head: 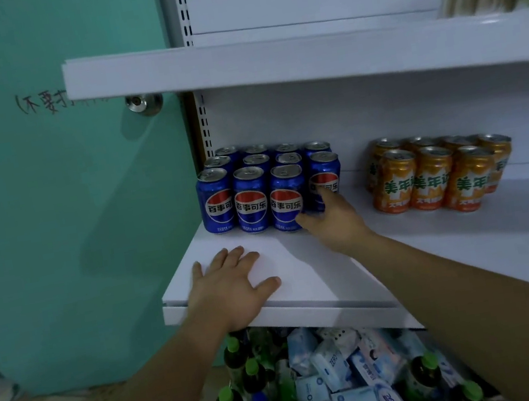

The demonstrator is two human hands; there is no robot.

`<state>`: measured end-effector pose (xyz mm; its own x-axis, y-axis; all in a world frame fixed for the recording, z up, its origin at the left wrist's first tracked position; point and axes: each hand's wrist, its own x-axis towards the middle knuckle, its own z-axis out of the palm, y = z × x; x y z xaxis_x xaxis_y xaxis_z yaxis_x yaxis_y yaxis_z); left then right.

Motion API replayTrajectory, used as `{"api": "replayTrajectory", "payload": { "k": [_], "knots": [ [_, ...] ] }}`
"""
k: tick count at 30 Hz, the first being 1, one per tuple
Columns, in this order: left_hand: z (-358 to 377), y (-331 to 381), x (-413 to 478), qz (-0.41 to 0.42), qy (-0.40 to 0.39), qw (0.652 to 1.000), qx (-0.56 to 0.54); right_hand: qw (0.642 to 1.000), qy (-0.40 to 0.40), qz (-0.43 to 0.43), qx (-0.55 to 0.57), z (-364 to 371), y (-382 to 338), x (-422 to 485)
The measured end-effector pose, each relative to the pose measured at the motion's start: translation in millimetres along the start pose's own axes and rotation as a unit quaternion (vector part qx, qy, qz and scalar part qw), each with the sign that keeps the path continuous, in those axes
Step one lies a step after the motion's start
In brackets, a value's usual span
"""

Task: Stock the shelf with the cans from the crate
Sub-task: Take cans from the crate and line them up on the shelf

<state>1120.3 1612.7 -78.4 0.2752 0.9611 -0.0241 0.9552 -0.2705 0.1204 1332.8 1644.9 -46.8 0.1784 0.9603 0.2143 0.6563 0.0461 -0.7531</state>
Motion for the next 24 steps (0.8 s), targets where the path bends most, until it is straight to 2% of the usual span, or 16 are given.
{"api": "replayTrajectory", "payload": {
  "k": [5, 9, 11, 14, 19, 24],
  "knots": [
    [-6, -1, -2, -0.009, -0.028, 1.0, -0.003, 0.985, -0.08, 0.074, -0.131, -87, 13, -58],
    [-12, 29, -5, -0.024, -0.049, 0.998, -0.023, 0.977, -0.031, 0.122, -0.174, -159, 36, -117],
    [-13, 77, -12, 0.033, -0.067, 0.996, -0.042, 0.967, -0.006, 0.161, -0.196, -191, 49, -147],
    [-6, 174, -33, 0.178, -0.091, 0.978, -0.052, 0.953, 0.03, 0.219, -0.209, -236, 71, -194],
    [14, 328, -104, 0.409, -0.117, 0.901, -0.087, 0.917, 0.083, 0.301, -0.25, -298, 103, -285],
    [59, 427, -170, 0.514, -0.185, 0.836, -0.053, 0.873, 0.125, 0.384, -0.273, -337, 136, -387]
  ]
}}
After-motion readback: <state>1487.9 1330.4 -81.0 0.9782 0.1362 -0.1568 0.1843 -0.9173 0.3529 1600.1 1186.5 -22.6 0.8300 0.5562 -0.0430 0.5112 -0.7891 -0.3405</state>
